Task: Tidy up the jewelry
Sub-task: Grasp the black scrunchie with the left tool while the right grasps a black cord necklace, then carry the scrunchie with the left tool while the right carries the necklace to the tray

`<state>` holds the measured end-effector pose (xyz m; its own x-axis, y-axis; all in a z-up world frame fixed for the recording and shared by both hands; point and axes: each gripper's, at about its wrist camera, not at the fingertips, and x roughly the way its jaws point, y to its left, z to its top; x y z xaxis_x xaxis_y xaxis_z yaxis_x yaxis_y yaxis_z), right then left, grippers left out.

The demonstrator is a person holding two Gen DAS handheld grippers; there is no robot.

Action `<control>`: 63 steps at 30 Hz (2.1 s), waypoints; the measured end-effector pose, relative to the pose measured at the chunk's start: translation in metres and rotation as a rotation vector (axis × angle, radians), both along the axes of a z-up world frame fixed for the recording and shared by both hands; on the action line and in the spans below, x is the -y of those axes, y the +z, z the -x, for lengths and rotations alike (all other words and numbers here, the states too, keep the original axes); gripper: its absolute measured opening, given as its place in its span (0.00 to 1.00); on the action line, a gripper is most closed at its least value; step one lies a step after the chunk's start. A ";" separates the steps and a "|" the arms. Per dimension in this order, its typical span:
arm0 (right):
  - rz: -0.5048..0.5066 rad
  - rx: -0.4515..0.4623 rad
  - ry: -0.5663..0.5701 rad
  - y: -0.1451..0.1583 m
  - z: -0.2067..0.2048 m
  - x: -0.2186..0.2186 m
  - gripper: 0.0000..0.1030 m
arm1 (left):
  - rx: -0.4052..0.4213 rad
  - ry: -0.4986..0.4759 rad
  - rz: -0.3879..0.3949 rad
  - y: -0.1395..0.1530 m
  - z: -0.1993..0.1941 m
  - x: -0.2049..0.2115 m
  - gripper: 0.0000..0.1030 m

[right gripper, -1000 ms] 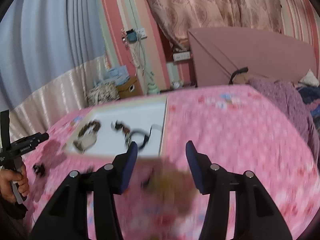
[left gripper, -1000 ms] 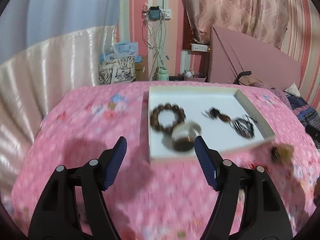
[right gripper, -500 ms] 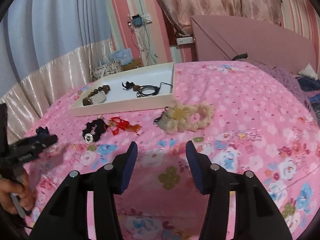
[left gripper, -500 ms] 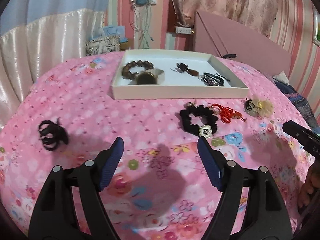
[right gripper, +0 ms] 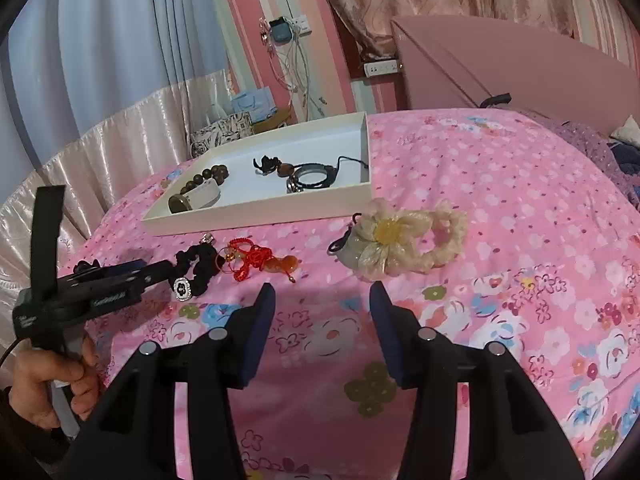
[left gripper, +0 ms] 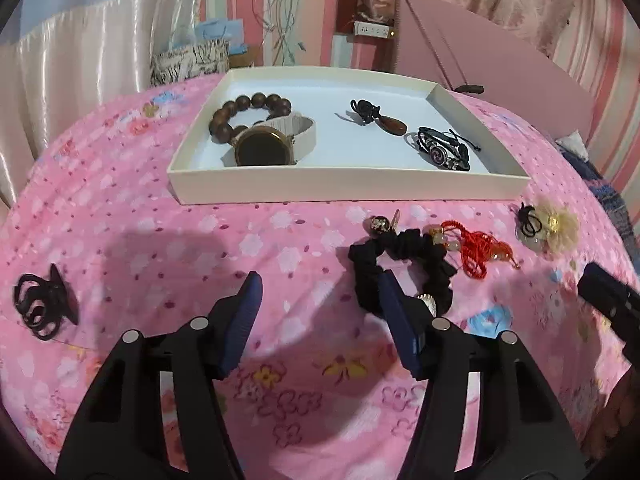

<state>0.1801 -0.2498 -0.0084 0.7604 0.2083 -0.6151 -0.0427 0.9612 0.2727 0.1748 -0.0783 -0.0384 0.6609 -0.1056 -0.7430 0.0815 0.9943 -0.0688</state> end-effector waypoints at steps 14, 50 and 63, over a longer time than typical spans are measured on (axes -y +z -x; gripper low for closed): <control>0.121 -0.098 0.108 -0.009 -0.056 -0.028 0.32 | -0.054 -0.051 -0.108 -0.013 -0.023 0.029 0.57; 0.074 0.040 0.094 0.016 -0.052 -0.033 0.00 | 0.006 -0.072 0.063 -0.003 -0.008 0.004 0.08; 0.024 0.185 0.084 0.068 -0.028 -0.024 0.00 | 0.099 -0.081 0.106 0.047 0.016 -0.021 0.07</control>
